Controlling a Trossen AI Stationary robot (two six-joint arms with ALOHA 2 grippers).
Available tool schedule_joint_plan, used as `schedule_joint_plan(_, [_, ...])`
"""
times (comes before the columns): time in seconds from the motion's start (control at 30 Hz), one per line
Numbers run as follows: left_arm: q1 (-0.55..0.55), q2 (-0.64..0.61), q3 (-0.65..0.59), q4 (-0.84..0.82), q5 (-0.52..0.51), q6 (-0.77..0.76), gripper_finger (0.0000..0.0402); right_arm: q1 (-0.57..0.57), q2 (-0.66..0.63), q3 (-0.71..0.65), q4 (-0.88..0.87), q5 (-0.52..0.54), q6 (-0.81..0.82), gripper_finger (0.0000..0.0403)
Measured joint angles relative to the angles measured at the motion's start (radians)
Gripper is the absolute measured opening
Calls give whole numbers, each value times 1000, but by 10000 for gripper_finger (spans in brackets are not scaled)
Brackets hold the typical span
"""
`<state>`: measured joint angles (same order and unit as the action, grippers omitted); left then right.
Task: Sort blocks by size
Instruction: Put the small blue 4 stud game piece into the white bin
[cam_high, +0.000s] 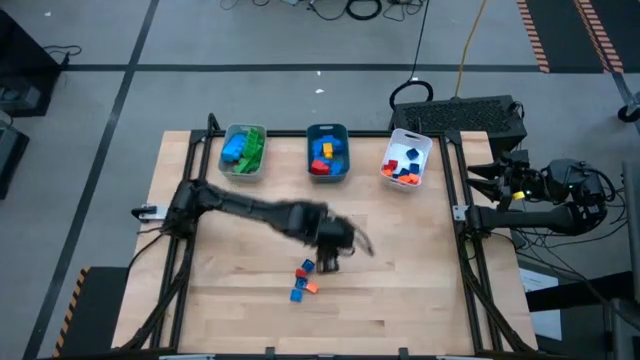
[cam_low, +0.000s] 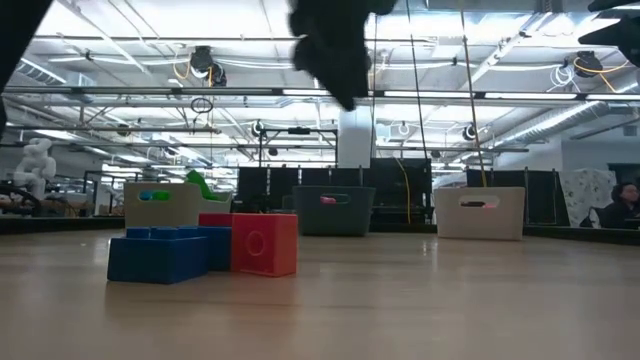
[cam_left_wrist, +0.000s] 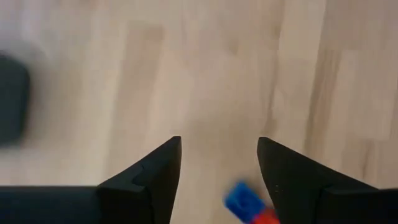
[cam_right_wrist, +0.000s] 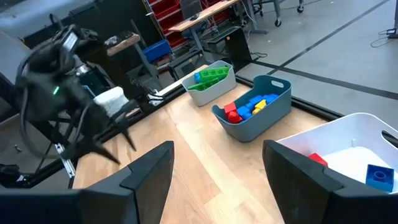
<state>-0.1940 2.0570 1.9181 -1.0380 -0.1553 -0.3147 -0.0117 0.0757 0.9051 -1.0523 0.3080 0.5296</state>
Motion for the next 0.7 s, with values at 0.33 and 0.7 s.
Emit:
schedule_joint_plan(0.33, [-181, 2, -128, -51, -58, -399, 212, 0, 0, 0, 0, 0, -1, 238])
schedule_joint_plan(0.7, [-153, 1, -260, -40, -14, -788, 277, 0, 0, 0, 0, 0, -2, 238])
